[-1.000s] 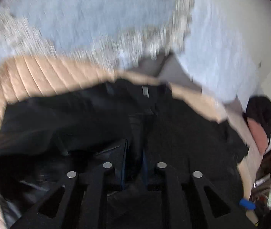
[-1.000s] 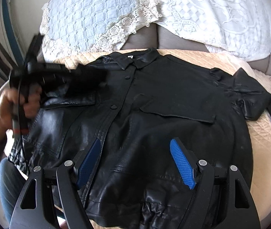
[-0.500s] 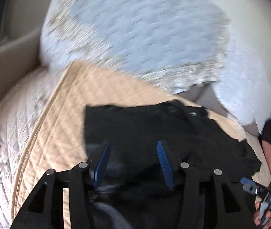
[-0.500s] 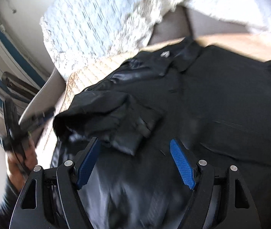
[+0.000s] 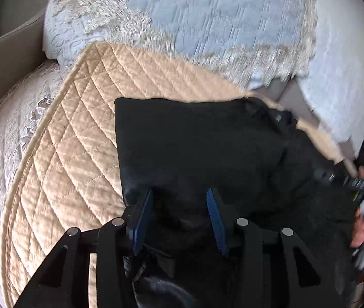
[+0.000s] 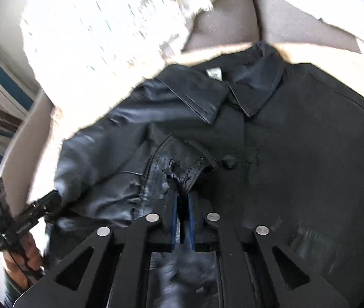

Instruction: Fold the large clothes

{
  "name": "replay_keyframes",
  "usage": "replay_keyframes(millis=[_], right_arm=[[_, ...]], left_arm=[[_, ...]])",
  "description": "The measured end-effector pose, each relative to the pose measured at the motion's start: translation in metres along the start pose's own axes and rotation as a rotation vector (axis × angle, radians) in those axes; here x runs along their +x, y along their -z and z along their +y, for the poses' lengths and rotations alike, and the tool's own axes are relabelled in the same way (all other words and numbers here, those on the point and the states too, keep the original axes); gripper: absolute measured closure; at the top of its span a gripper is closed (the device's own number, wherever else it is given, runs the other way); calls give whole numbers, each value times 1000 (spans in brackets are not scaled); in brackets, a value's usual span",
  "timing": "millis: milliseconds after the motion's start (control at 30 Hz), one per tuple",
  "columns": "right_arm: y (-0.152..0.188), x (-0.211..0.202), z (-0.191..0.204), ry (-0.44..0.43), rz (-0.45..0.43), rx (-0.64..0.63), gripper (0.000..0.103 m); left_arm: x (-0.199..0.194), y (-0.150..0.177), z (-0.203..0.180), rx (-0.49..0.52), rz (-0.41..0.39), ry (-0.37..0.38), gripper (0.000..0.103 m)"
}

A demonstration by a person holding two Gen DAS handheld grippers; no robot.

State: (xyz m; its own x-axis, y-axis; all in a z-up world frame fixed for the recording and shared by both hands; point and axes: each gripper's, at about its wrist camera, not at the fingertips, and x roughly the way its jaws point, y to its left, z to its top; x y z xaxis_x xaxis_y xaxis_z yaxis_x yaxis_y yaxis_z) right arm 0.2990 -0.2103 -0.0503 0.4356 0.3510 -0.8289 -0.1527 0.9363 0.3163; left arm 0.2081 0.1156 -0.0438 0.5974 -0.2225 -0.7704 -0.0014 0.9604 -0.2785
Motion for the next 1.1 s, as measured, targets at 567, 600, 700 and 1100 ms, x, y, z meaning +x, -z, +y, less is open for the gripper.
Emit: replay_keyframes(millis=[567,600,700,1100], right_arm=[[11,7,17,39,8,-87,81],[15,-1,18,41,-6,-102,81],[39,-42,15,28,-64,-124,79],[171,-178,-66,37,-207,74,53]], left_arm=[[6,8,-1,64,20,-127,58],[-1,10,-2,49,20,-130,58],[-30,21,-9,45,-15,-138,58],[-111,116,-77,36,-37,-82,52]])
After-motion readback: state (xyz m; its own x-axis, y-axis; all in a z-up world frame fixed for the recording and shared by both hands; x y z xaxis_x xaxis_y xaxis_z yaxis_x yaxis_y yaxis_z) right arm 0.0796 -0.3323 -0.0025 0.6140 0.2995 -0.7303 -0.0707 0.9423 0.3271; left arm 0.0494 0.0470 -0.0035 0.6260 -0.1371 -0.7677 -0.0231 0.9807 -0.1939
